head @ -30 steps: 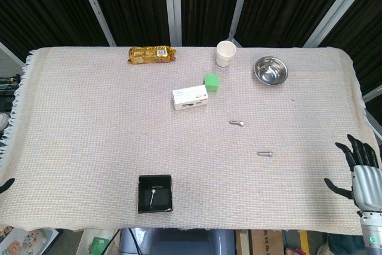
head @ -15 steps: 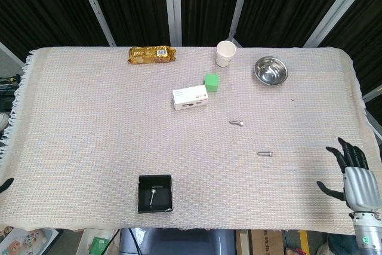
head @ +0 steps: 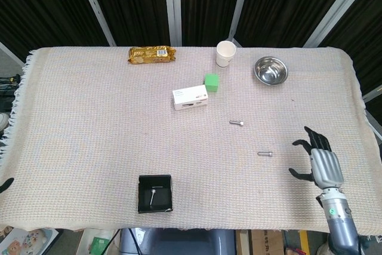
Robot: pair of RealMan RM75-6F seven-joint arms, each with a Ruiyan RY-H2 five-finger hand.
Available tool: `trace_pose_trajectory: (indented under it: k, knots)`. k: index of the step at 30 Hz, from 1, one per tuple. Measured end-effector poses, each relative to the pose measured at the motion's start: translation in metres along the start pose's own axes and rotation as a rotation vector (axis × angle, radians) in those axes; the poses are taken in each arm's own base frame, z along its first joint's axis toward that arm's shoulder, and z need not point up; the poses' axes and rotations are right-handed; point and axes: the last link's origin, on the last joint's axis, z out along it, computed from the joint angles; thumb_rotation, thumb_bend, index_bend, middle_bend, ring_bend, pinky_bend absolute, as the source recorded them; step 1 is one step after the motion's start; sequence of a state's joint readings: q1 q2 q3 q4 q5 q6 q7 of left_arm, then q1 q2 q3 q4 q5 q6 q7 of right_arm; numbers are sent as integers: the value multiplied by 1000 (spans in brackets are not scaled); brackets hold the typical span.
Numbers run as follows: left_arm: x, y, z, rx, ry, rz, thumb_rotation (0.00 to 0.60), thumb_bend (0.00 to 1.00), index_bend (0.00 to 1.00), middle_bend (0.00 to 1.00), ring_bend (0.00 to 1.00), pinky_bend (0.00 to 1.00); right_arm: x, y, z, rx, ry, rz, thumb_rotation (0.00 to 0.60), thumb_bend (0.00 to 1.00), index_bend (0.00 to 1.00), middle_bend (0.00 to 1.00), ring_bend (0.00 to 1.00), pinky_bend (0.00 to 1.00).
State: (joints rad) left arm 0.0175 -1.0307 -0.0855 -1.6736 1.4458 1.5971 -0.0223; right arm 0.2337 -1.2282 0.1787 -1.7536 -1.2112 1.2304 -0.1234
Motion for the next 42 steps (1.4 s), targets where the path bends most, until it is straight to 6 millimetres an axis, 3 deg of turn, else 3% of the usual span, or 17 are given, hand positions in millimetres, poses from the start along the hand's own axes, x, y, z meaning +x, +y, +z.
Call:
trace_pose_trajectory:
  k: [8, 14, 42]
  knots:
    - [1, -2, 1, 10, 2, -7, 600, 39, 47, 7, 0, 119, -34, -30, 42, -34, -58, -26, 600, 238, 375, 0, 0, 0]
    - [1, -3, 2, 11, 3, -6, 600, 39, 47, 7, 0, 119, -51, -35, 58, -59, -82, -50, 600, 293, 413, 0, 0, 0]
    - [-3, 0, 4, 16, -3, 12, 600, 39, 47, 7, 0, 123, -77, -27, 63, -72, -137, -50, 600, 307, 490, 0, 0, 0]
